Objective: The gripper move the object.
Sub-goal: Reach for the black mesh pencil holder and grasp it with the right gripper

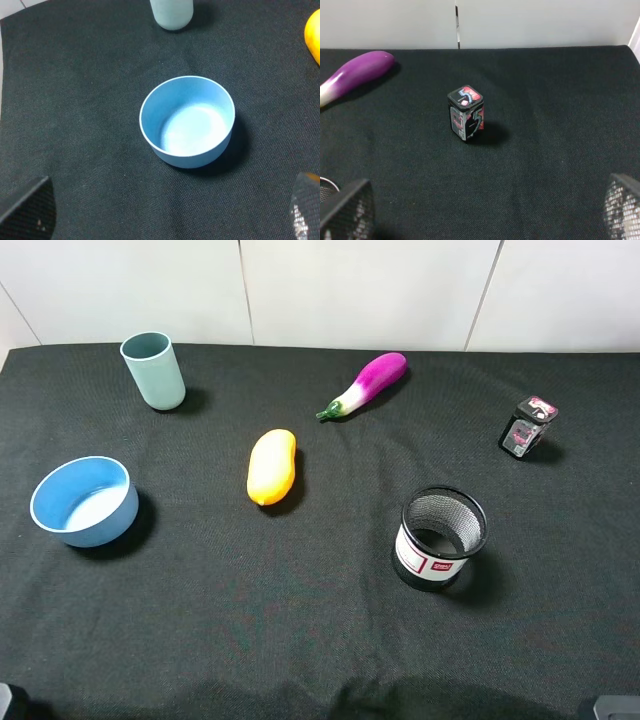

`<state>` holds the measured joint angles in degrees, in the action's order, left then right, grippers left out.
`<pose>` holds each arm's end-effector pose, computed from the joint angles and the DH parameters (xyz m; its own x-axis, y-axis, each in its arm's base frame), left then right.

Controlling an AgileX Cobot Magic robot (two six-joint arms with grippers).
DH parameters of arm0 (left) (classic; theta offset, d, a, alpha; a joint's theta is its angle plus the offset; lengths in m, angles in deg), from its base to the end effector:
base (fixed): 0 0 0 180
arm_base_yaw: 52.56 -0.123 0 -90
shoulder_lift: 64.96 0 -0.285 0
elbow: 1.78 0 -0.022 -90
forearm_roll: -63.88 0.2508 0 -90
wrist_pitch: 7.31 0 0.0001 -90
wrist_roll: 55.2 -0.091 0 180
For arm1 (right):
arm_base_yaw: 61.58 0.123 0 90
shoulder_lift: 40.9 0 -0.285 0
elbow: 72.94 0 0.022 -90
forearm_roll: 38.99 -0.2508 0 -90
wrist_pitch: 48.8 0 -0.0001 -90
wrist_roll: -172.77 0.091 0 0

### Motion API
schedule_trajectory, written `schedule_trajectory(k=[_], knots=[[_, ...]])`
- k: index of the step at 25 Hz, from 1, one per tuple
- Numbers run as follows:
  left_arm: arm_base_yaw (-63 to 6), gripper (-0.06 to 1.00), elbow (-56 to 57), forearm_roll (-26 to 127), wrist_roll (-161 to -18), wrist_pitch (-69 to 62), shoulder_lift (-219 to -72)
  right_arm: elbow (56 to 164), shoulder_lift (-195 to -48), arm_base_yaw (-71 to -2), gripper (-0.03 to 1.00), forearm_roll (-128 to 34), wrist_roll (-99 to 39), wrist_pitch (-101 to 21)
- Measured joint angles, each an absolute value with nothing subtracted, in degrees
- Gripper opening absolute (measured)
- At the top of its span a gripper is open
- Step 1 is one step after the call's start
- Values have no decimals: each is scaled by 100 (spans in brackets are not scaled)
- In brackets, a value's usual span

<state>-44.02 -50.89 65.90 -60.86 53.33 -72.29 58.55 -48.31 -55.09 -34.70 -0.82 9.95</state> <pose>-0.0044 0.0035 0.2749 -0.4329 0.1821 -0.8829 0.1727 0.9780 0.1170 -0.0040 -0.0063 0.2806 -0.4165 0.0259 -0.9088 -0.0247 0.9989 0.0397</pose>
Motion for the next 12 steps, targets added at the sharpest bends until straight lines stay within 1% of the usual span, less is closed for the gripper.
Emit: schedule_trajectory(k=[12], knots=[[-4402, 99, -5089, 6590, -6086, 5333, -7229, 5855, -4831, -5509, 69, -3470, -82, 995]])
